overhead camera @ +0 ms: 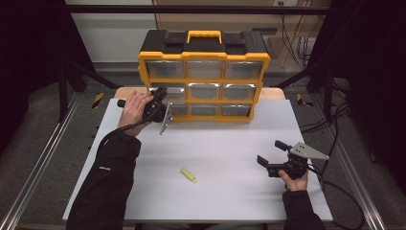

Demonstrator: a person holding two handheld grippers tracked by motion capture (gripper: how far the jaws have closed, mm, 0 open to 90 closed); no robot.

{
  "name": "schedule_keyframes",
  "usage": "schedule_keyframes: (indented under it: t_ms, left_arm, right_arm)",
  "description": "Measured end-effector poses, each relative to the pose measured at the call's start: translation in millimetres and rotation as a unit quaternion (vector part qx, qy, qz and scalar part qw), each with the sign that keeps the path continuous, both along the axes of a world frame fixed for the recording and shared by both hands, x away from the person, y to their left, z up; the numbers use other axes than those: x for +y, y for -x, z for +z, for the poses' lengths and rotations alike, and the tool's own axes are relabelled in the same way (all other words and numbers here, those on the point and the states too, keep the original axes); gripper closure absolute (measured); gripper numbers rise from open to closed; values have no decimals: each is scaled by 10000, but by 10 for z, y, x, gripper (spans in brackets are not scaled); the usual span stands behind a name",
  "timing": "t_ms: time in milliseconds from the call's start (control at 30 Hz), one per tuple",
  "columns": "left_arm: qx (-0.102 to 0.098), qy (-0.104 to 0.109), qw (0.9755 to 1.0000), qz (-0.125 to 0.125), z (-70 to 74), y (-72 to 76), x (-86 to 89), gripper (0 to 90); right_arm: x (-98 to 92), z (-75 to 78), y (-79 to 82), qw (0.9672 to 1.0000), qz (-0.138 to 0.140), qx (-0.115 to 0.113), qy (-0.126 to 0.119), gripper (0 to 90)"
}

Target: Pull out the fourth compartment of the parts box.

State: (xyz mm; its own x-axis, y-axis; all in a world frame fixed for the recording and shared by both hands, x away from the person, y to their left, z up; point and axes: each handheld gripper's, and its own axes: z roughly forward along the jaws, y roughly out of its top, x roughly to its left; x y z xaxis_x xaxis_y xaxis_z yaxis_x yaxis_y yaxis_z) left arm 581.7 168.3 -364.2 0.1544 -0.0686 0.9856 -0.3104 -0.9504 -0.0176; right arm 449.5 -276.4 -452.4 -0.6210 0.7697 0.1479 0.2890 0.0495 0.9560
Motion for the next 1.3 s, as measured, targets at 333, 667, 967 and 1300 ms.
schedule_keyframes:
  t_ms: [333,667,967,1300]
  left_arm:
    - [-40,-33,10000,-19,-14,73,8,777]
    - [-44,-15,10000,-25,-22,132,10,777]
    - [-46,-57,10000,20,-18,166,-2,776]
    - [-69,-5,10000,1,-37,218,6,777]
  right_arm:
    - [8,-8,-6,10000,1,18,34,6]
    - [2,-3,-4,10000,2,-5,18,6]
    - [1,-2,-3,10000,-2,-1,20,5]
    - [4,-3,-3,10000,-5,11,21,5]
